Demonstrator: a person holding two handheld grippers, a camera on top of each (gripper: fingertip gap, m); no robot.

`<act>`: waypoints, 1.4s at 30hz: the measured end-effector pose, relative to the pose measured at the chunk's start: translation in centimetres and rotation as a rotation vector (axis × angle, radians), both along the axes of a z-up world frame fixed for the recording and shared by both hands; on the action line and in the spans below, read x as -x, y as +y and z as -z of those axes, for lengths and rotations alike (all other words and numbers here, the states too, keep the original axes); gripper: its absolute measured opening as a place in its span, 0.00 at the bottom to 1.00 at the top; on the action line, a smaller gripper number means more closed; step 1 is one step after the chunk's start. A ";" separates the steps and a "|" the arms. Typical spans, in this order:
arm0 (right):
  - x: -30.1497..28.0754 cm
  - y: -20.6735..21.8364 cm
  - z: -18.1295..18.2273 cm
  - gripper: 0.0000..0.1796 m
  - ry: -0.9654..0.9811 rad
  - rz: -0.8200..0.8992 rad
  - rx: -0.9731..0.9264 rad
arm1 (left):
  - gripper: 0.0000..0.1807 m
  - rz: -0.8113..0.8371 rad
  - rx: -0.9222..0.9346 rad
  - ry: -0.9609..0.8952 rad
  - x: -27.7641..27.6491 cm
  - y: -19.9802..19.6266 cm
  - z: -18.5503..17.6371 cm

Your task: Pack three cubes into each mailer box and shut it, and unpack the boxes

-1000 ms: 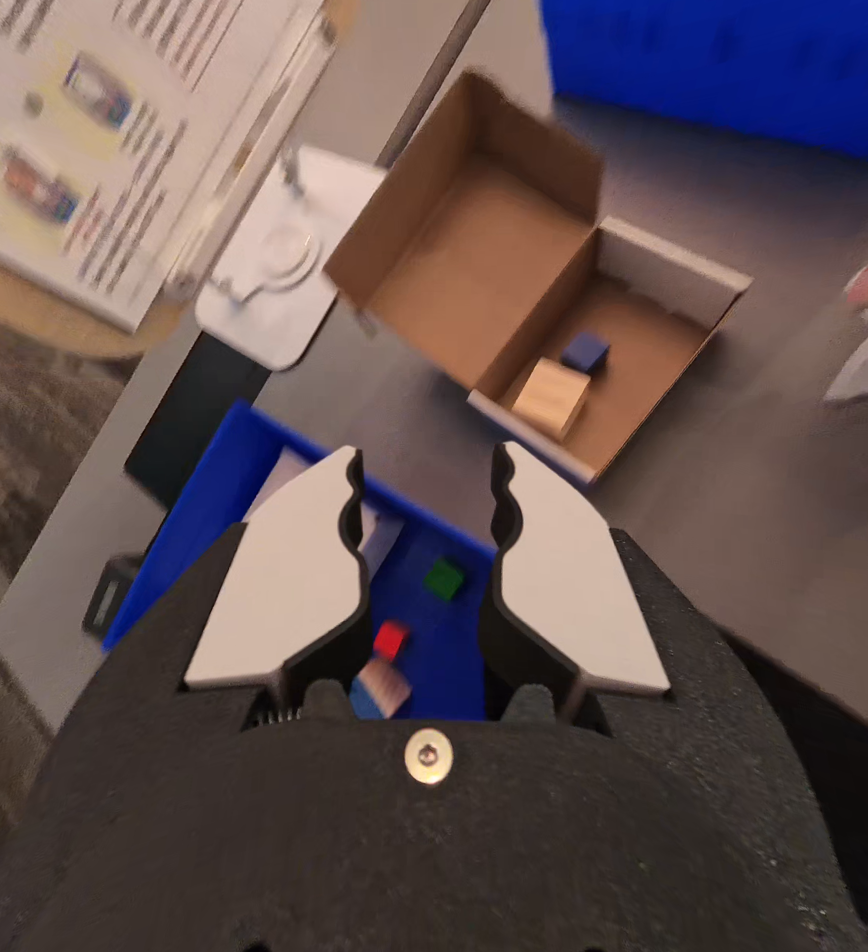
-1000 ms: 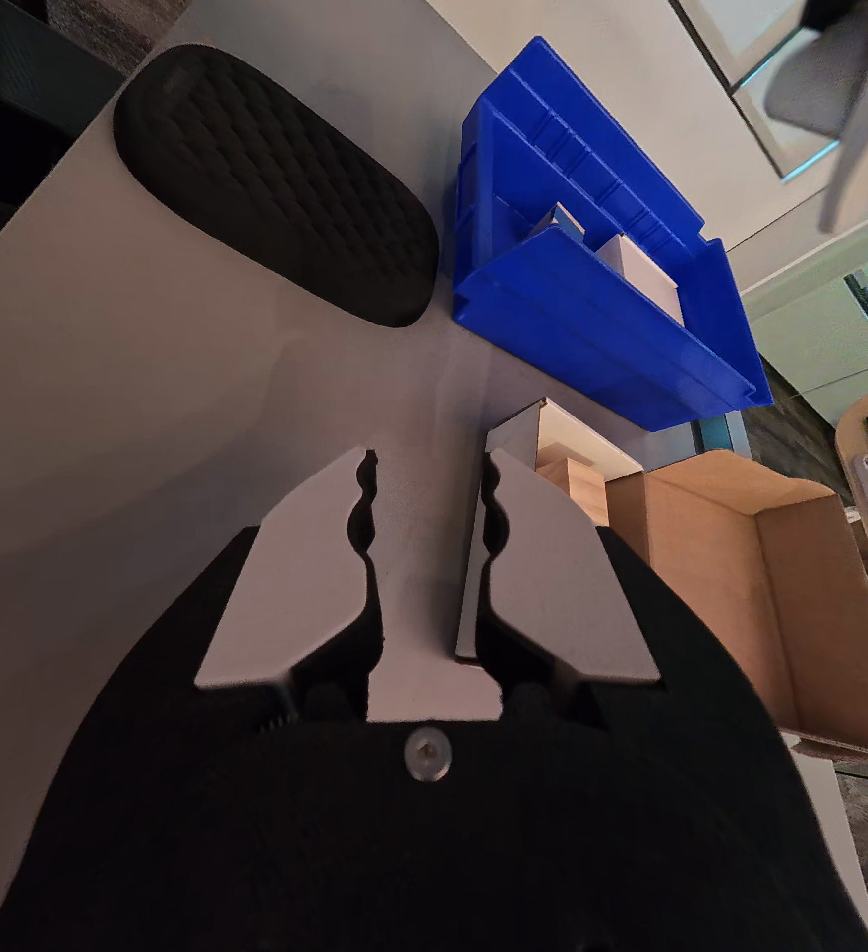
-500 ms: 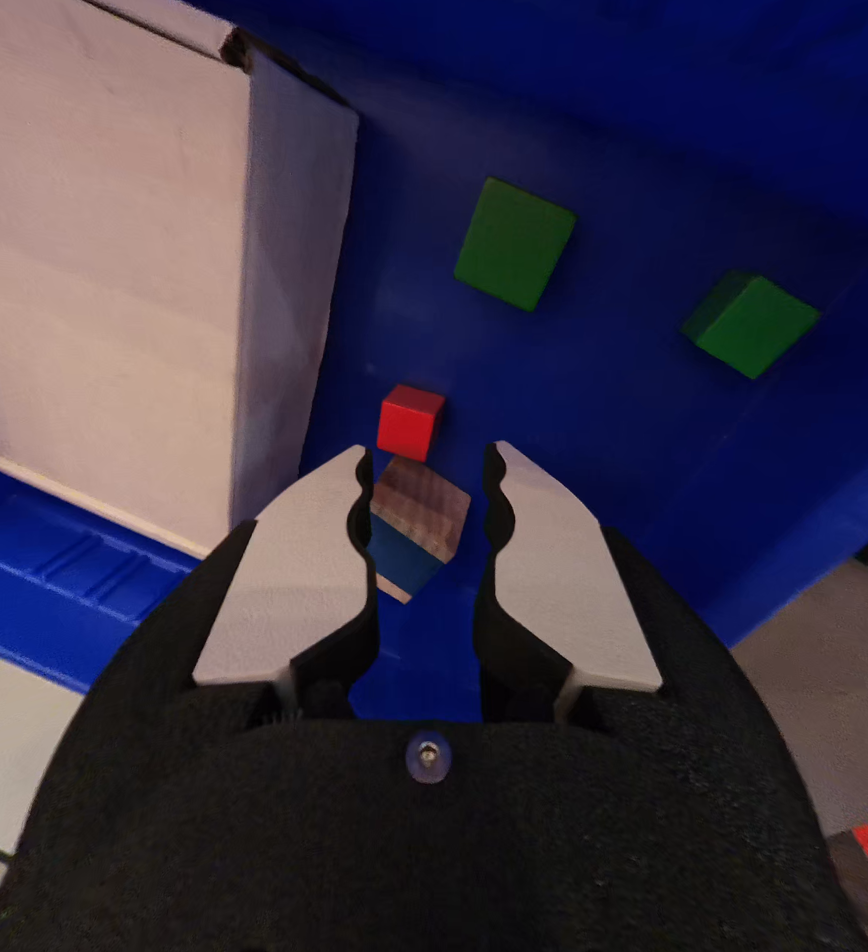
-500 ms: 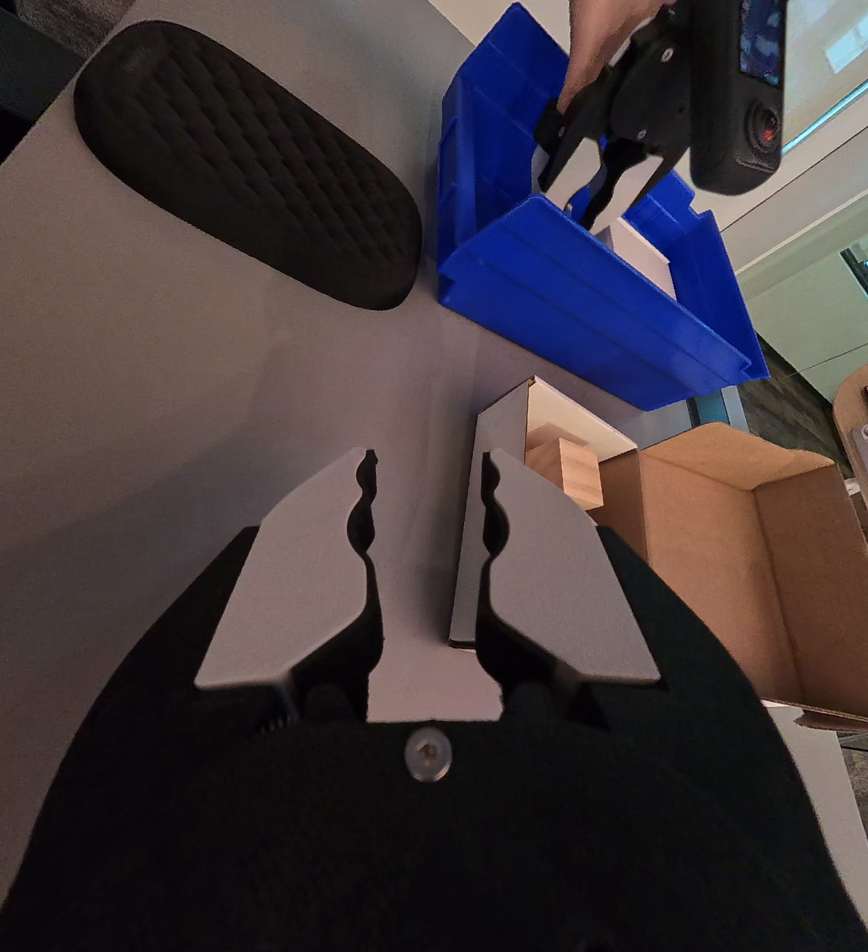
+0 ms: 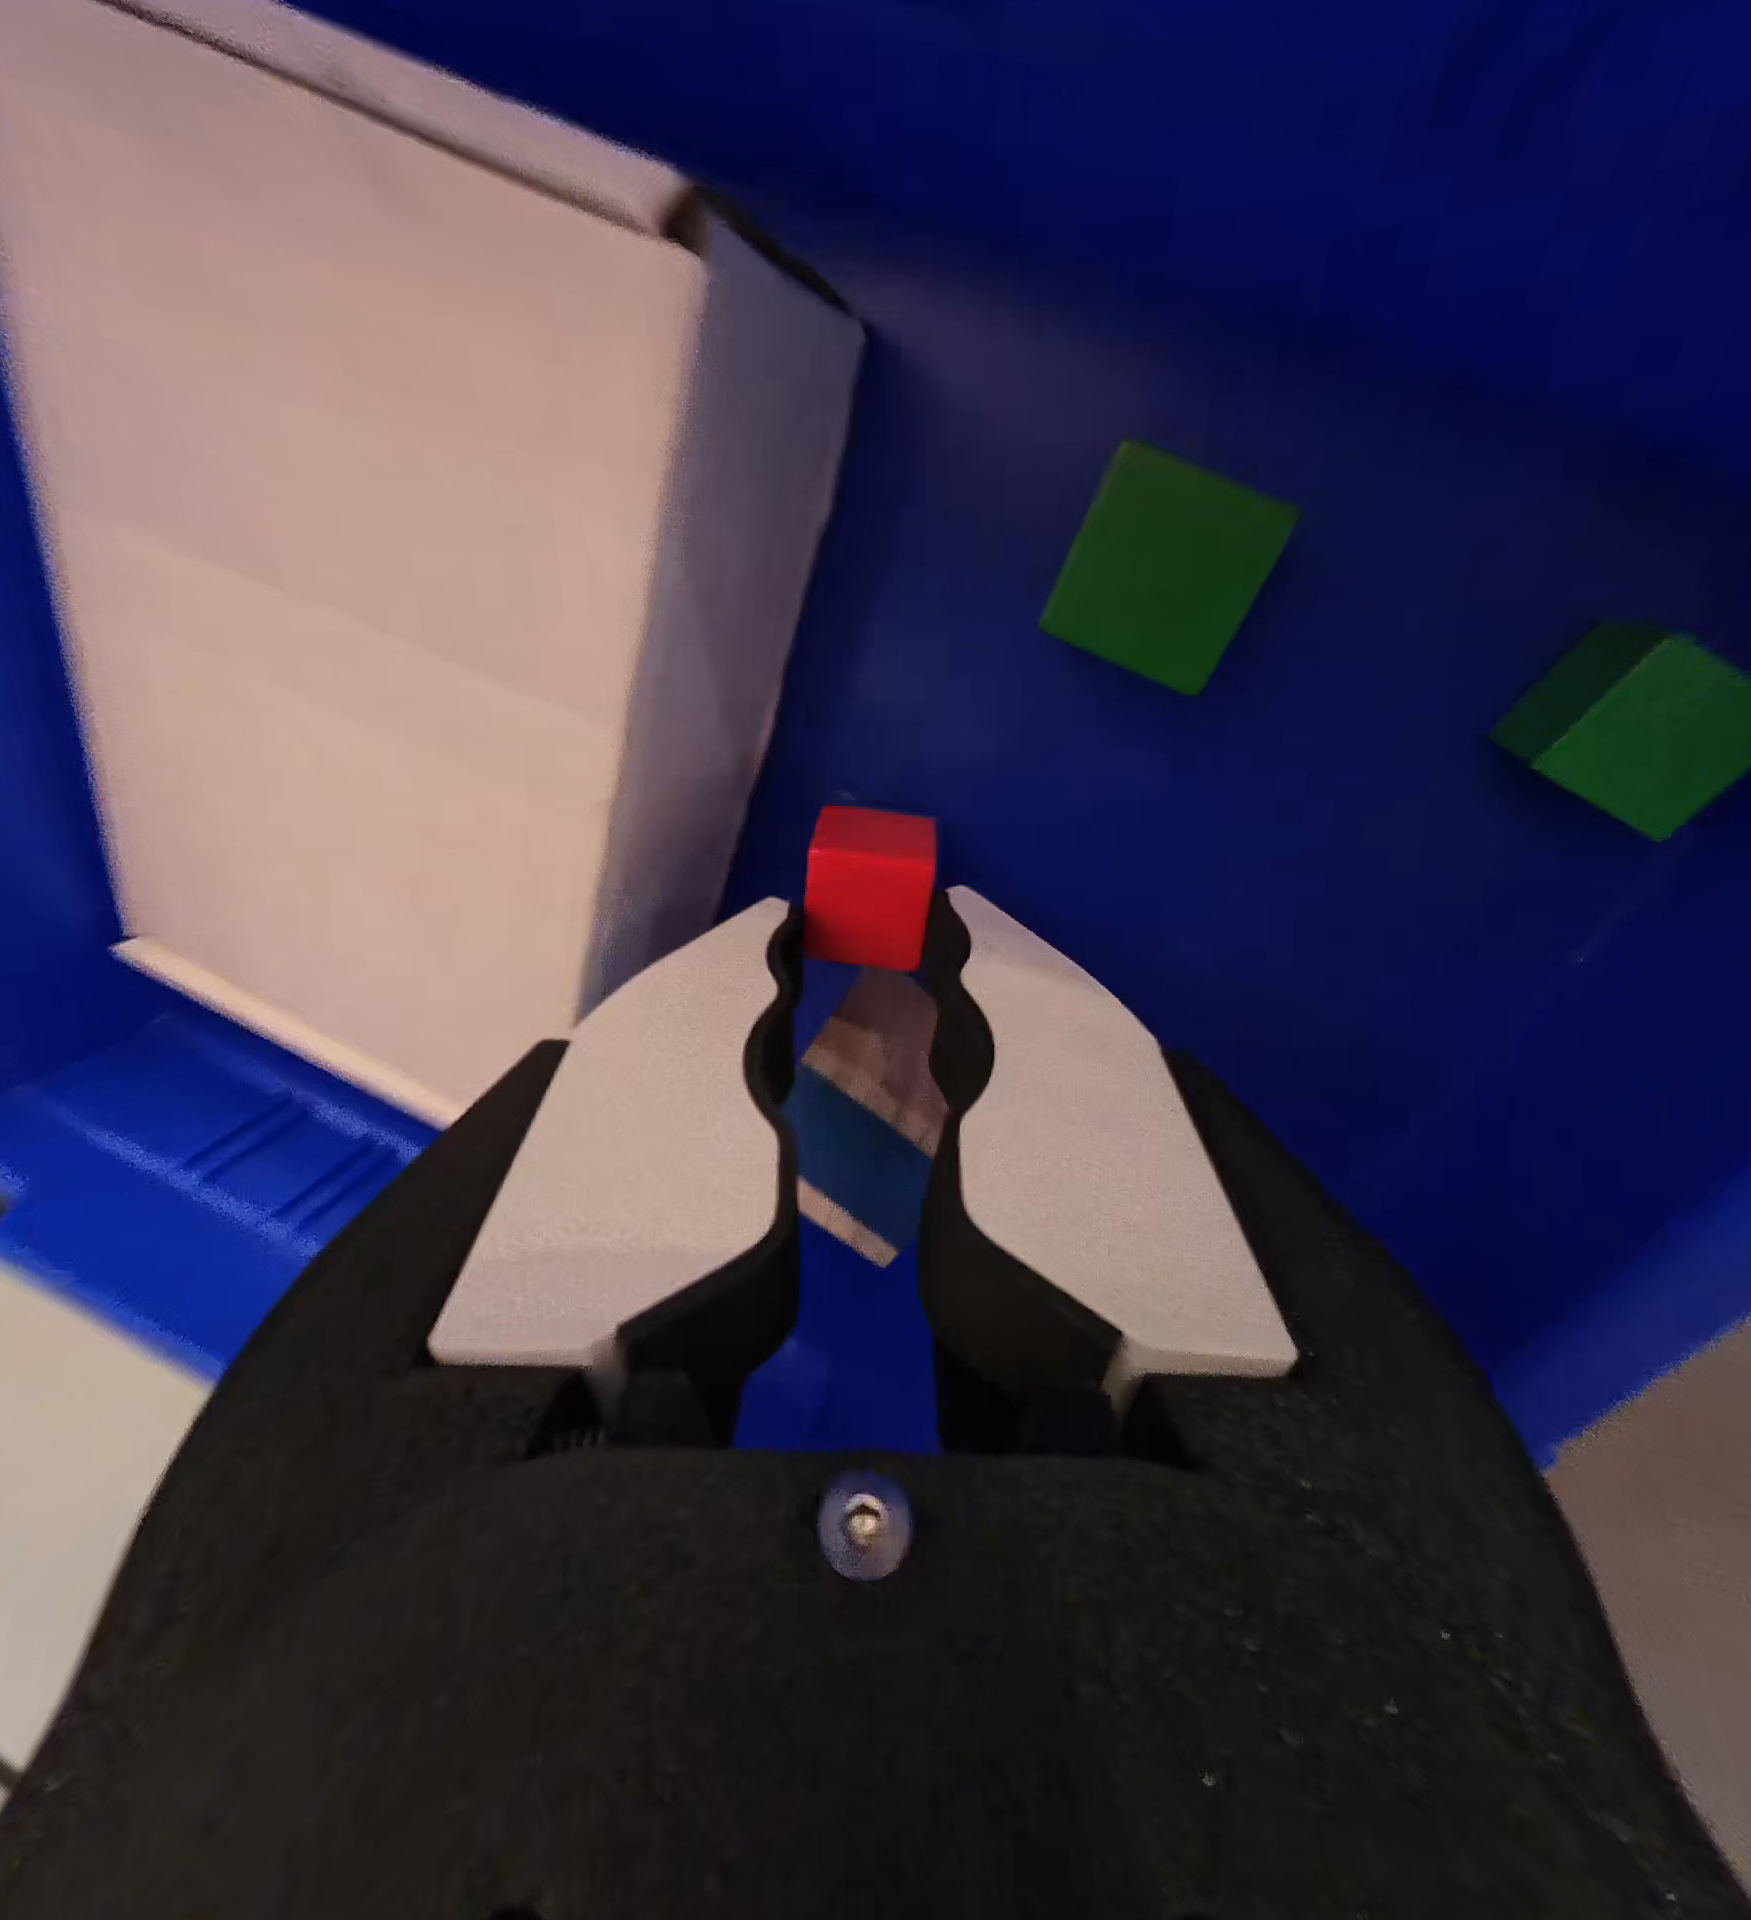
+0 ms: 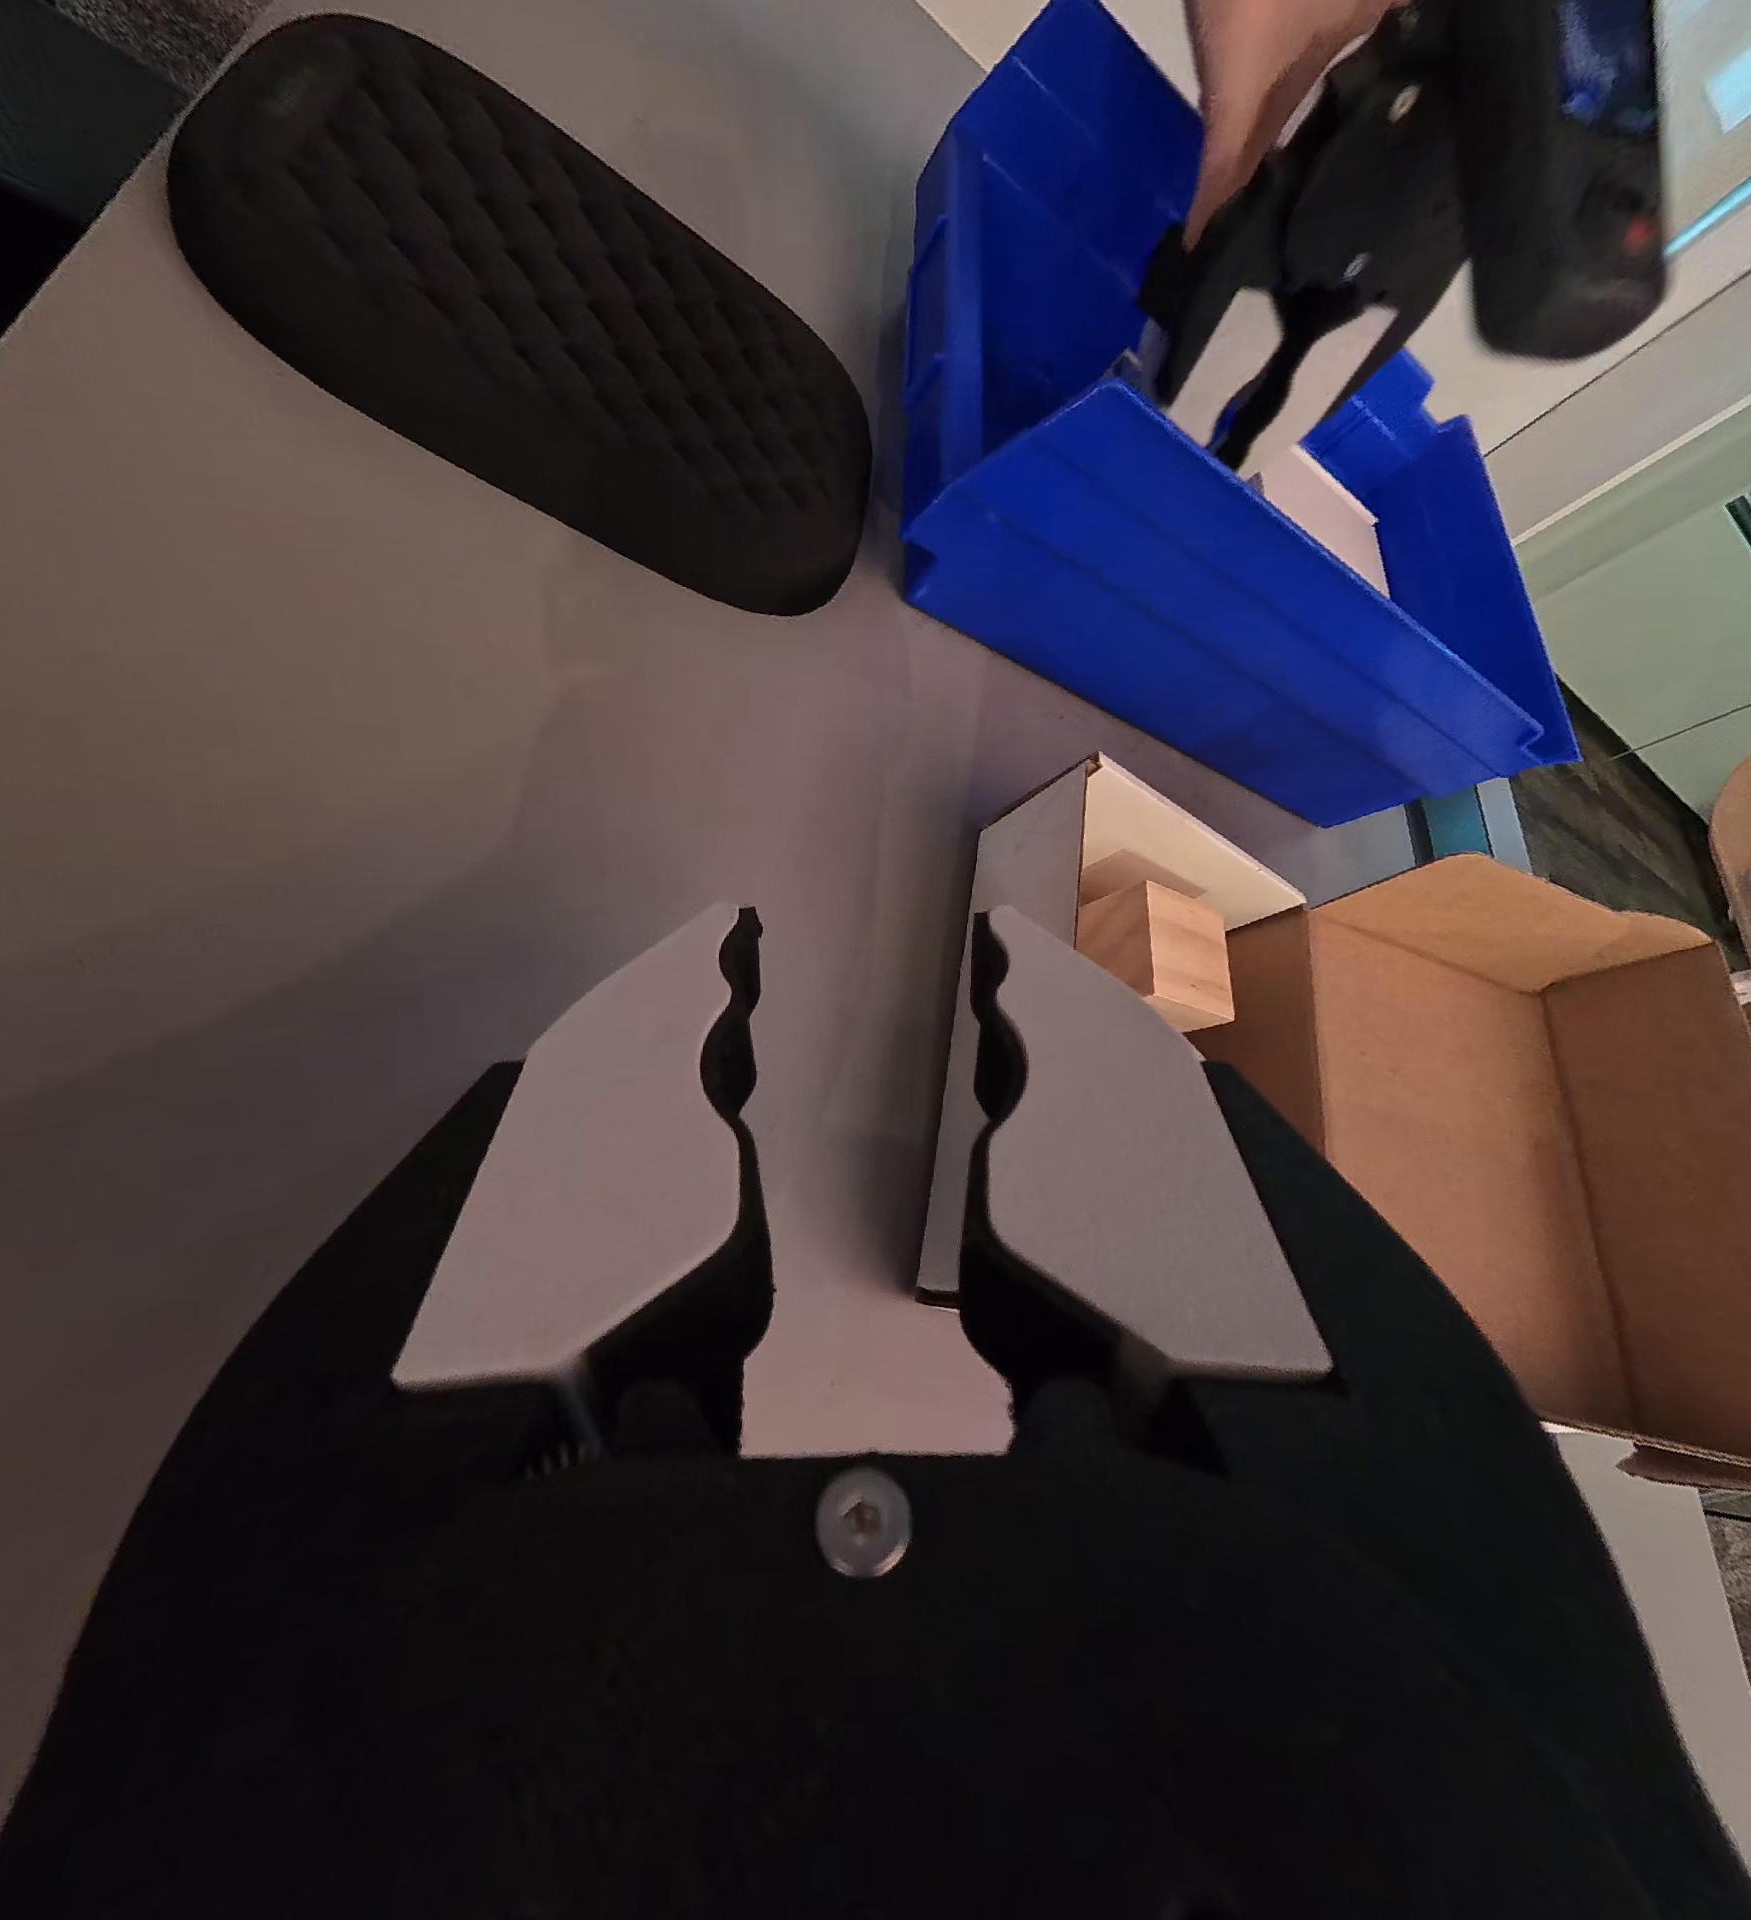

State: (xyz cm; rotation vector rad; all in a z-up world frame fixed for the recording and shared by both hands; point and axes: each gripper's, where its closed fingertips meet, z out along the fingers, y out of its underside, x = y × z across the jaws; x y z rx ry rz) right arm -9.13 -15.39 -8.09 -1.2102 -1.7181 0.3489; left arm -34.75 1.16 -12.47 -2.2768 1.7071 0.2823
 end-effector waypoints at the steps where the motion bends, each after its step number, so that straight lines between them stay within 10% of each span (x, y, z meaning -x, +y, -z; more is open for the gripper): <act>1: 0.0 0.0 0.0 0.22 0.000 -0.001 0.001 | 0.12 -0.012 -0.033 -0.029 -0.3 0.2 -1.3; 9: 0.8 -1.1 0.9 0.22 -0.033 -0.046 0.014 | 0.12 0.069 -0.170 -0.423 -14.3 -3.7 -14.6; 15: 1.2 -1.9 1.3 0.22 -0.031 -0.089 0.045 | 0.12 0.311 -0.076 -0.177 -26.0 -5.8 -7.6; 24: 0.9 -2.6 0.0 0.22 0.000 -0.109 0.039 | 0.12 0.307 0.087 -0.058 -29.4 -3.9 0.4; 42: 0.2 -2.1 -0.2 0.22 -0.002 -0.089 0.044 | 0.16 0.219 0.139 -0.175 -29.3 -3.4 -0.1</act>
